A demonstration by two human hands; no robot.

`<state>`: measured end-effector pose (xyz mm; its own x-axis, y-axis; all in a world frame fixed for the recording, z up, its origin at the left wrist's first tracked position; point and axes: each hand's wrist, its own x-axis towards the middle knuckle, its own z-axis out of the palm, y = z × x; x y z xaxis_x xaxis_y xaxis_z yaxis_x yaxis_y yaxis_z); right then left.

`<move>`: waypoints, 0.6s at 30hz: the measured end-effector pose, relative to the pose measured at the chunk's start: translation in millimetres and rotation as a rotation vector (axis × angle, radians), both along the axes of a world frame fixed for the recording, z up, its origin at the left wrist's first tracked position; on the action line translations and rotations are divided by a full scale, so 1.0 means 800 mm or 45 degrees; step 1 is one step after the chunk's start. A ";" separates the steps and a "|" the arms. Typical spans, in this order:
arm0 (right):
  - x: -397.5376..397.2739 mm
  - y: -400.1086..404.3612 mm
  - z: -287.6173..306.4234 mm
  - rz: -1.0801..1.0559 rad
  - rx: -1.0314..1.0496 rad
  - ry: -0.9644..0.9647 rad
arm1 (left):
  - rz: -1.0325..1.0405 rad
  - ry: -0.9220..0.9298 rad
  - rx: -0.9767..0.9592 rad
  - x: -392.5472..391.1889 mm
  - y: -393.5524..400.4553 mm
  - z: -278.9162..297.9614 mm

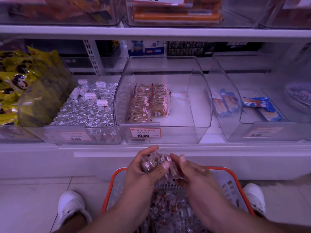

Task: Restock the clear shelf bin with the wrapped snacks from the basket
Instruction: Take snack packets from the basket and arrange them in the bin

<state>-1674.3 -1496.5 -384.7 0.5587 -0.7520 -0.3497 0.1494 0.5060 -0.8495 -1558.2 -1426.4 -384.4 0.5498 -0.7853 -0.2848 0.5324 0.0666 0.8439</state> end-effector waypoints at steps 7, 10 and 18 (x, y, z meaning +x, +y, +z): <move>0.001 -0.012 0.013 0.180 0.166 0.011 | -0.091 -0.136 -0.050 -0.001 0.001 0.006; 0.000 -0.013 0.022 0.406 0.442 -0.240 | -0.185 -0.334 -0.060 -0.009 0.005 0.011; -0.004 -0.011 0.047 0.621 0.307 -0.422 | -0.227 -1.100 0.171 0.002 0.013 0.015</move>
<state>-1677.7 -1505.4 -346.8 0.9248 -0.3053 -0.2271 0.0890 0.7538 -0.6511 -1556.9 -1415.9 -372.4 0.4881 -0.8694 0.0764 -0.3000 -0.0849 0.9502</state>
